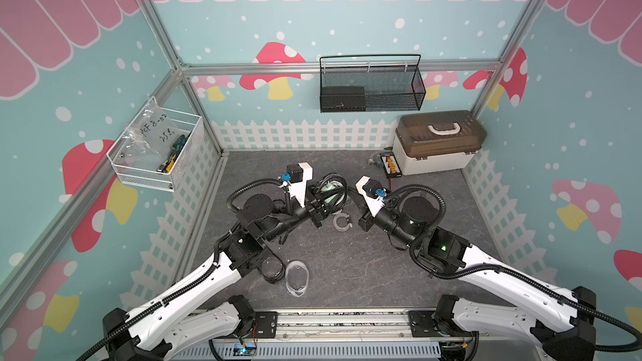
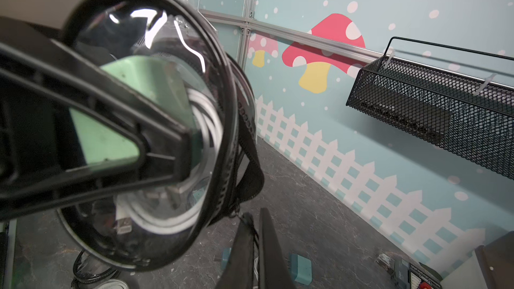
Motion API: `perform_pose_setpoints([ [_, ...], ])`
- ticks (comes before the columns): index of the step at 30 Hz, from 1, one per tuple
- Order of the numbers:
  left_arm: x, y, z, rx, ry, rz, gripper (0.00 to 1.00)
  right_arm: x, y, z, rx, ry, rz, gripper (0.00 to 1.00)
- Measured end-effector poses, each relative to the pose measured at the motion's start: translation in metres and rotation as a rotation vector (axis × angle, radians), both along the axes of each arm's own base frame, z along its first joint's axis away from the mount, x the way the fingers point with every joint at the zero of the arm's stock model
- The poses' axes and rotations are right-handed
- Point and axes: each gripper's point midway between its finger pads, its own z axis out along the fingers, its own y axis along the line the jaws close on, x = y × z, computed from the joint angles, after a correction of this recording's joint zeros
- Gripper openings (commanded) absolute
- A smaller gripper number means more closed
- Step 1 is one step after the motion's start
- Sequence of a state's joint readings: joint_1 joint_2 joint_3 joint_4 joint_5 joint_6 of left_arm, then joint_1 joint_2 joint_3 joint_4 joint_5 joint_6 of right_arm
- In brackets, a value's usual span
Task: Pack away charging kits
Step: Zip the zipper on the storage bag.
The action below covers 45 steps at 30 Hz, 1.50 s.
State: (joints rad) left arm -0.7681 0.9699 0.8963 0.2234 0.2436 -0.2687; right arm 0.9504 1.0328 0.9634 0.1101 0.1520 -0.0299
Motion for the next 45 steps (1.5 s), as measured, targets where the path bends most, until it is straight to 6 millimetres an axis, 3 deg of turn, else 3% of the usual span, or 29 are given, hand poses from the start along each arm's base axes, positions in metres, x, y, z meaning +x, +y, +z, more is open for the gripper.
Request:
perform_pose_setpoints([
  [3,0.001,-0.002,-0.006,0.016,0.015,-0.005,0.00,0.000,-0.001,0.001,-0.015,-0.004,0.001,0.00],
  [9,0.000,-0.006,-0.012,0.032,0.027,-0.025,0.00,0.004,-0.007,0.022,-0.019,-0.040,-0.022,0.00],
  [18,0.001,-0.018,-0.026,0.083,0.046,-0.075,0.00,0.009,-0.008,0.029,-0.061,-0.051,-0.031,0.00],
  [27,0.002,-0.025,-0.037,0.138,0.036,-0.112,0.00,0.011,-0.009,0.023,-0.114,-0.033,-0.030,0.00],
  [28,0.003,-0.026,-0.038,0.144,0.038,-0.114,0.02,0.011,-0.009,0.022,-0.115,-0.028,-0.027,0.00],
  [31,0.006,-0.030,-0.034,0.154,0.040,-0.123,0.27,0.012,-0.011,0.024,-0.082,-0.017,-0.031,0.00],
  [33,0.006,-0.034,-0.029,0.154,0.033,-0.138,0.36,0.011,-0.014,0.028,-0.037,-0.015,-0.037,0.00],
  [35,0.006,-0.038,-0.025,0.152,0.026,-0.158,0.42,0.009,-0.017,0.033,0.025,-0.020,-0.036,0.00],
  [38,0.003,-0.048,-0.034,0.176,0.054,-0.207,0.45,0.004,-0.015,0.053,0.133,-0.051,-0.009,0.00],
  [41,0.005,-0.053,-0.039,0.179,0.068,-0.223,0.55,0.005,-0.017,0.061,0.201,-0.062,-0.008,0.00],
  [45,0.004,-0.053,-0.028,0.138,0.028,-0.227,0.64,0.003,-0.019,0.079,0.288,-0.086,-0.002,0.00],
])
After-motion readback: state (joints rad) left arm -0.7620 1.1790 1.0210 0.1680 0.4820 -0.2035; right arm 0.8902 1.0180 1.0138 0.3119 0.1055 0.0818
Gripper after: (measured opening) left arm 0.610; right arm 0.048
